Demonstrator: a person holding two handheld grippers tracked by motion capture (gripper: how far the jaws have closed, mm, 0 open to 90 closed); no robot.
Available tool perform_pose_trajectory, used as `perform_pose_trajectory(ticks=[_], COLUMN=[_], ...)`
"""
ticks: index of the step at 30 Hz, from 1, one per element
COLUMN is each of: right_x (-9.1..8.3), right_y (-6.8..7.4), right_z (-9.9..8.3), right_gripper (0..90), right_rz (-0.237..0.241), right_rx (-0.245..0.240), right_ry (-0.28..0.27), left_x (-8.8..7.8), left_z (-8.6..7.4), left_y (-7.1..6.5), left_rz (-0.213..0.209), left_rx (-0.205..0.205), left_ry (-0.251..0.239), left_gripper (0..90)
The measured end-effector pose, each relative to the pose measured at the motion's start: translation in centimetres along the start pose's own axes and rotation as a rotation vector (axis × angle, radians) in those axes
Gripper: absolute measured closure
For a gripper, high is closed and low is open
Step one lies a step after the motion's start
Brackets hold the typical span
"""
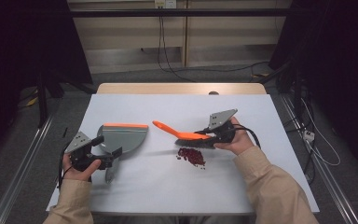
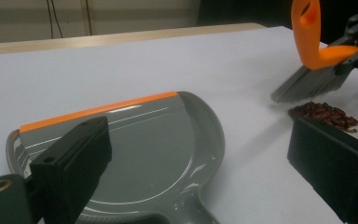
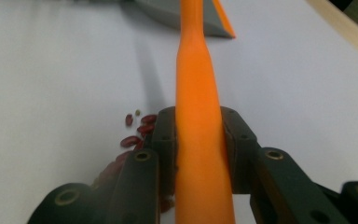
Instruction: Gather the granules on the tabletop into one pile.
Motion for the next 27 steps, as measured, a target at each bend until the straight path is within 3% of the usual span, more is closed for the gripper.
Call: perform_pose_trajectory(ticks=[3, 10, 12, 15, 21, 27], right_x=[0.4, 3.3, 3.3, 2.6, 1.5, 1.4], right_y=[-0.3, -0.7, -0.4, 0.1, 0.6, 0.9], right_z=[0.6, 1.2, 0.9, 0.8, 0.0, 0.0], right_gripper=[71.3, 71.3, 71.3, 71.3, 71.3, 71.3], right_rz=[-0.004, 0.023, 0.055, 0.066, 0.064, 0.072], right_rx=[0.002, -0.029, -0.020, -0.035, -0.020, -0.017], right_ry=[-0.032, 0.006, -0.008, 0.015, 0.008, -0.004], left_x=[0.0, 0.0, 0.0, -0.1, -0.1, 0.0], left_z=[0.0, 0.0, 0.0, -0.1, 0.0, 0.0], left_y=[-0.1, 0.0, 0.1, 0.2, 0.0, -0.1], left_rz=[-0.002, -0.003, -0.003, -0.003, -0.003, -0.004], left_rx=[0.002, -0.001, -0.002, 0.001, 0.002, 0.001], left_ry=[0.003, 0.002, -0.002, 0.002, -0.003, -0.001], left_gripper=[6.0, 6.0, 6.0, 6.0, 6.0, 6.0])
Point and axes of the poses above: each handheld gripper's, and its own axes: x roughly forward along the jaws, z roughly out of its top, y roughly to its left, the point moved 2 cm from there along x, roughly forward along the jaws, and after that the axes turned 1 degree about z, right-handed, at the moved point
